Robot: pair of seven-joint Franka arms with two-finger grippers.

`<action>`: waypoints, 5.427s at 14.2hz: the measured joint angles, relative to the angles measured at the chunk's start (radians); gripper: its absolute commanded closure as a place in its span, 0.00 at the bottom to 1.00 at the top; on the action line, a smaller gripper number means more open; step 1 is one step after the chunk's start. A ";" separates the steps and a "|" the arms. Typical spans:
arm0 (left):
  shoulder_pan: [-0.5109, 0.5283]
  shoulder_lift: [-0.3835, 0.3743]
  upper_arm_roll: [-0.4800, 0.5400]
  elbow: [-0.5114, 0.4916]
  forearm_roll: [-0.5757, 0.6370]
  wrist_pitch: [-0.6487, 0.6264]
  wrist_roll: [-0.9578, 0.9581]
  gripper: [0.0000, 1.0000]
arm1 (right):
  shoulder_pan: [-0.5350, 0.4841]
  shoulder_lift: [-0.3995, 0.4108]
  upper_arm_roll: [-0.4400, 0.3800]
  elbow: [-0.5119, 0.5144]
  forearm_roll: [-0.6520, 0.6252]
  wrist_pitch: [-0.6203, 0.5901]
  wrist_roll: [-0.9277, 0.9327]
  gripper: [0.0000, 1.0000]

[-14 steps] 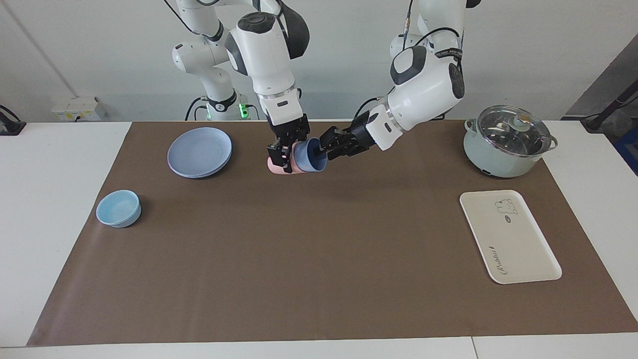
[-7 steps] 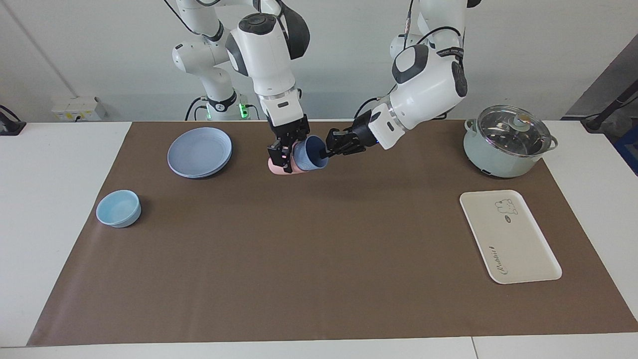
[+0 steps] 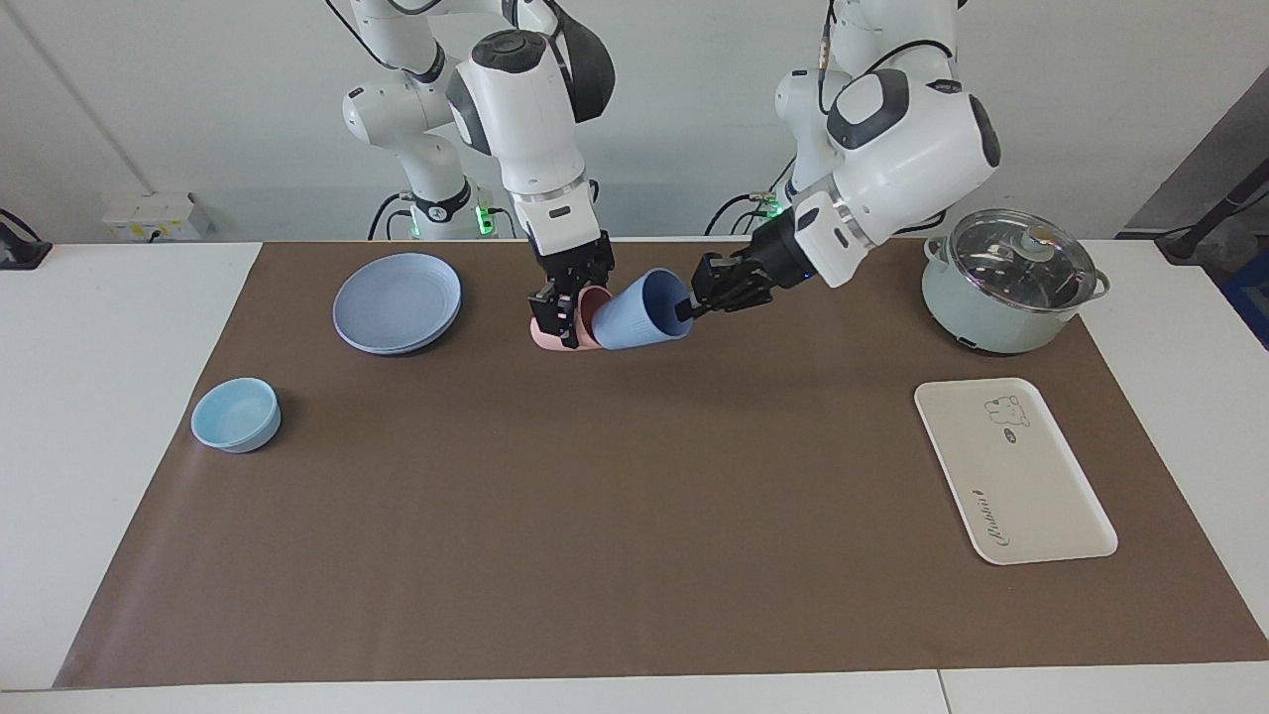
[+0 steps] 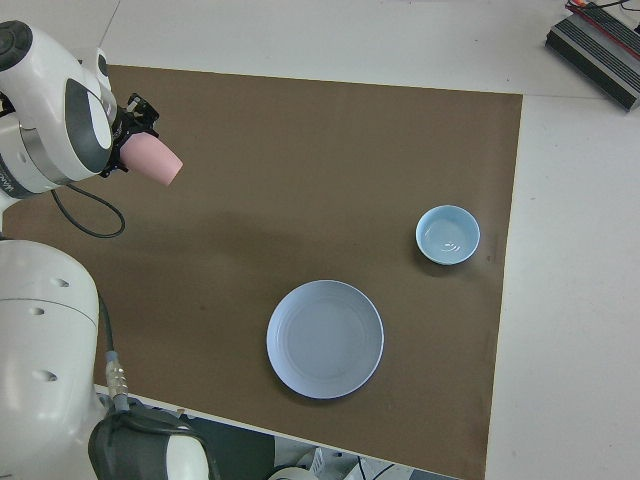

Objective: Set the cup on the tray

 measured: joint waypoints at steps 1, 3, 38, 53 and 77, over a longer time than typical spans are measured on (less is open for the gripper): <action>0.029 0.007 0.002 0.010 0.040 -0.001 0.002 1.00 | 0.001 0.000 0.000 0.000 0.000 0.000 0.000 1.00; 0.093 0.019 0.005 0.018 0.114 -0.003 0.037 1.00 | 0.001 0.000 0.001 0.000 0.000 0.000 0.000 1.00; 0.675 0.094 0.005 -0.161 0.366 0.108 1.172 0.43 | -0.619 0.289 -0.012 -0.290 1.585 0.177 -1.617 0.70; 0.658 0.095 0.008 0.180 0.279 -0.530 0.674 0.16 | -0.629 0.134 -0.009 -0.336 1.577 0.186 -1.509 0.00; 0.334 -0.060 0.005 0.136 0.751 -0.468 0.442 0.07 | -0.548 -0.166 -0.009 -0.011 -0.059 -0.271 0.412 0.00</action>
